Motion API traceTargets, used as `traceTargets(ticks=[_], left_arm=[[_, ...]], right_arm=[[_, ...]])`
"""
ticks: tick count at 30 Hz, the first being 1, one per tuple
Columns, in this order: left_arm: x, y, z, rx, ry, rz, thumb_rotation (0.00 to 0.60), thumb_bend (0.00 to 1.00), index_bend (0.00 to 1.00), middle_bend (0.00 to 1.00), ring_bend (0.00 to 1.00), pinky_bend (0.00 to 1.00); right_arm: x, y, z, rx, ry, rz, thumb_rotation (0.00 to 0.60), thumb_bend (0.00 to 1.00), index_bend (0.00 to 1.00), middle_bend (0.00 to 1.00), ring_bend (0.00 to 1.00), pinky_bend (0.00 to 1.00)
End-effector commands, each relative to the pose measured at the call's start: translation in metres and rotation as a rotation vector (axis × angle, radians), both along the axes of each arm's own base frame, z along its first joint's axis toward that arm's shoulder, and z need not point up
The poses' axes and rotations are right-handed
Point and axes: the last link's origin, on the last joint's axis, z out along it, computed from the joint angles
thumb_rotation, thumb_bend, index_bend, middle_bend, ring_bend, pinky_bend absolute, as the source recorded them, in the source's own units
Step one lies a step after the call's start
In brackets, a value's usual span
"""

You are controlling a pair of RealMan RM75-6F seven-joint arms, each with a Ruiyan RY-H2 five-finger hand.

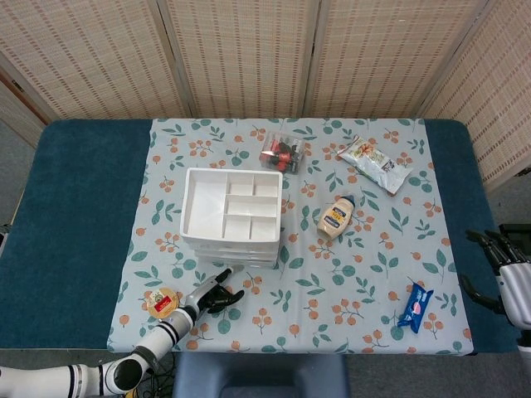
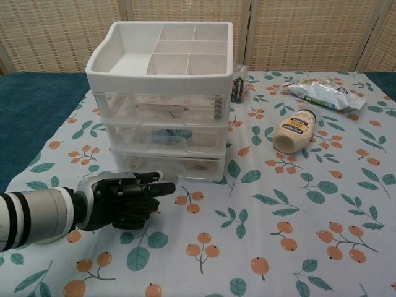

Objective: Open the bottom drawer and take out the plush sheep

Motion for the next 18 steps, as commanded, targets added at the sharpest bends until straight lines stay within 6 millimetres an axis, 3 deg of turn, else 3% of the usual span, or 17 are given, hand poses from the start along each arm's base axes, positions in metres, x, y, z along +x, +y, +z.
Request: traceTargets(ticks=[1,18], left_arm=[[0.0012,0.001,-0.0003,0.002,-0.016,0.017,0.6,0.36,0.06,1.0,1.0,1.0],[0.0052,0.0026,-0.0041,-0.032,-0.076,0.045,0.6,0.37,0.06,1.0,1.0,1.0]], right_arm=[[-0.0001,0.0002,0.0002,-0.001,0.0,-0.001,0.6,0.37,0.12,0.24,0.18,0.25],[-0.0012,0.0027,0.0002,-0.001,0.001,-0.012,0.6,0.37,0.12,0.24,0.18,0.25]])
